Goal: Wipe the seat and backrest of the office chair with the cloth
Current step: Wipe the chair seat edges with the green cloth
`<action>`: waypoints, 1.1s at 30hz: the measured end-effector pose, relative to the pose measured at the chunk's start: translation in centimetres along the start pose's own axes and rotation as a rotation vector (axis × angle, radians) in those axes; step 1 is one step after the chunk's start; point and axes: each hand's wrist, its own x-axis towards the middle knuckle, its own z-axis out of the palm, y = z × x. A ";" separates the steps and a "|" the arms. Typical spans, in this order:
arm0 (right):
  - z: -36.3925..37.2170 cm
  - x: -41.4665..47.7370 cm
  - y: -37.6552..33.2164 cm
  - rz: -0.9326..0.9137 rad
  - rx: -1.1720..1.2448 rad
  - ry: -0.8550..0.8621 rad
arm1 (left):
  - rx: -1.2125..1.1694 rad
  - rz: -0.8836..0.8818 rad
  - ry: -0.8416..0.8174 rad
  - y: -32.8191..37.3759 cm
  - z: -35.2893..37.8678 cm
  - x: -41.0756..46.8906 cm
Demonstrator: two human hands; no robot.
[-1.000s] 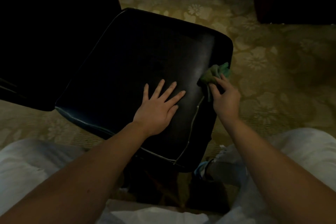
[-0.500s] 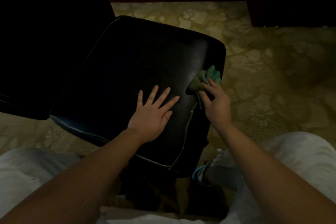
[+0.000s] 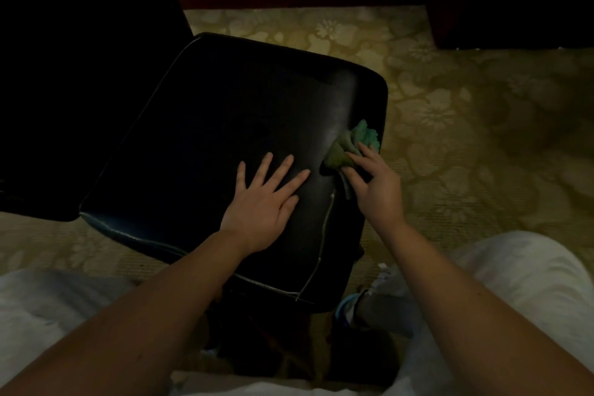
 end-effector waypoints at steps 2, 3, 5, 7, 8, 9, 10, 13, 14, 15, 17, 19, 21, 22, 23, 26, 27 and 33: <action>0.3 -0.3 -0.2 0.016 0.003 0.000 | -0.006 -0.002 0.009 0.1 0.0 0.1; 0.3 -0.7 -0.2 0.012 -0.007 -0.018 | -0.007 0.000 0.017 0.1 0.1 0.2; 0.4 -1.7 -0.2 -0.030 -0.036 -0.062 | 0.003 0.004 0.028 0.2 0.3 0.2; 0.4 -2.6 0.1 -0.090 -0.065 -0.089 | 0.010 0.007 0.038 0.1 0.5 0.2; 0.4 -2.8 0.2 -0.119 -0.079 -0.095 | 0.010 0.008 0.045 0.1 0.5 0.2; 0.4 -2.7 0.3 -0.142 -0.089 -0.095 | 0.007 0.009 0.049 0.0 0.6 0.2; 0.4 -2.5 0.3 -0.156 -0.095 -0.089 | 0.003 0.008 0.049 0.1 0.6 0.2; 0.4 -1.5 0.1 -0.103 -0.066 -0.035 | -0.001 -0.010 0.053 0.3 0.5 0.3; 0.5 -1.2 0.0 -0.068 -0.039 -0.019 | 0.003 -0.020 0.050 0.4 0.4 0.4; 0.6 -1.1 -0.1 -0.046 -0.020 -0.012 | 0.007 -0.028 0.044 0.5 0.4 0.6; 0.8 -1.6 -0.3 -0.057 -0.044 -0.028 | 0.004 -0.036 0.044 0.8 0.4 0.8; 0.8 -2.7 -0.2 -0.115 -0.104 -0.056 | 0.000 -0.040 0.048 0.9 0.3 0.9; 0.7 -3.6 0.0 -0.163 -0.135 -0.077 | 0.007 -0.046 0.040 1.0 0.4 1.0; 0.6 -3.8 0.1 -0.174 -0.139 -0.084 | 0.010 -0.051 0.030 1.0 0.4 1.1; 0.5 -3.7 0.1 -0.171 -0.135 -0.090 | 0.006 -0.056 0.019 1.1 0.4 1.2; 0.4 -2.8 0.0 -0.116 -0.087 -0.089 | -0.041 -0.051 -0.023 1.2 -0.3 1.5; 0.4 -2.4 0.0 -0.097 -0.071 -0.072 | -0.054 -0.041 -0.041 1.1 -0.7 1.4; 0.2 -1.5 -0.2 -0.016 -0.039 -0.056 | -0.043 -0.048 -0.143 0.9 -0.9 -0.9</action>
